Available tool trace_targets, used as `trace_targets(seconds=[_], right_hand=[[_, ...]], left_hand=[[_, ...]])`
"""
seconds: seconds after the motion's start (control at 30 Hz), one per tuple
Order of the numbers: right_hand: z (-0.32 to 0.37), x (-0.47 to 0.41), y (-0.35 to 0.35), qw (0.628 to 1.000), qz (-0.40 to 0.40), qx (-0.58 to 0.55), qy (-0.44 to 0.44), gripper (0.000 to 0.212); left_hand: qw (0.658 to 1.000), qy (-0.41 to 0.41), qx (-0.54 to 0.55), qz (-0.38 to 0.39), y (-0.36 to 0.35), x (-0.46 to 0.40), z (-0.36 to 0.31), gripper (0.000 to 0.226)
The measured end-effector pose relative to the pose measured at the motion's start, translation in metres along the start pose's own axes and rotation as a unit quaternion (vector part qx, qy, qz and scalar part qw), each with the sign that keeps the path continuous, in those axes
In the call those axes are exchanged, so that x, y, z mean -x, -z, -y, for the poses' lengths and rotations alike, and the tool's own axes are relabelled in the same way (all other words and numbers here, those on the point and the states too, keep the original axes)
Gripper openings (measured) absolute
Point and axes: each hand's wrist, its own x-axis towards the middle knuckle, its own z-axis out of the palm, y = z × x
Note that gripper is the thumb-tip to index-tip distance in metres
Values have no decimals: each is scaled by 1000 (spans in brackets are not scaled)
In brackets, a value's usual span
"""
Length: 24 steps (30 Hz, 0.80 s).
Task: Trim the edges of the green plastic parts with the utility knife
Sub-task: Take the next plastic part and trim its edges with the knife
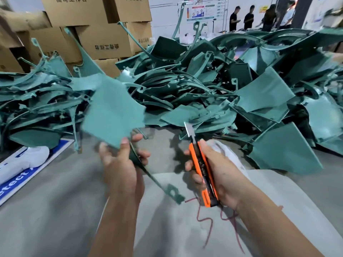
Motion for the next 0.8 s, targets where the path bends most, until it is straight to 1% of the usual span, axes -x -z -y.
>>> trace_targets(seconds=[0.03,0.07,0.1,0.13,0.2,0.23,0.27,0.3,0.37,0.43,0.5,0.57,0.7,0.73,0.8], right_hand=[[-1,-2,1,999,-36,14,0,50],[-4,-4,3,997,-76,32,11,40],[-6,-6,5,989,-125,68,33,32],[-8,-8,7,973,-183,127,66,29],[-9,-11,13,910,-295,256,136,27],[-8,-11,15,884,-332,284,166,29],[-5,-10,17,864,-355,298,197,32],[-2,-8,18,843,-371,313,231,36],[2,-5,21,802,-370,357,302,43],[5,0,21,769,-317,417,367,42],[7,2,19,753,-241,453,412,35],[7,2,19,740,-204,473,432,34],[4,-3,25,724,-218,501,421,34],[5,-4,27,731,-233,494,410,35],[7,-6,31,757,-277,458,375,37]], left_hand=[[997,77,22,14,-1,1,4,18],[990,136,33,18,-1,2,9,23],[983,180,30,24,0,3,13,25],[977,211,22,34,1,3,16,25],[962,260,3,84,5,0,19,18],[953,279,-7,119,7,-1,18,13],[943,293,-27,155,10,-3,18,14],[933,302,-56,186,11,-3,17,19],[916,301,-128,230,12,0,17,27],[904,283,-177,268,13,4,16,29],[893,273,-195,300,14,7,15,27],[886,276,-200,314,15,8,14,26],[878,279,-198,336,16,7,12,27],[876,283,-195,339,17,6,11,27],[870,291,-193,348,20,6,9,28]])
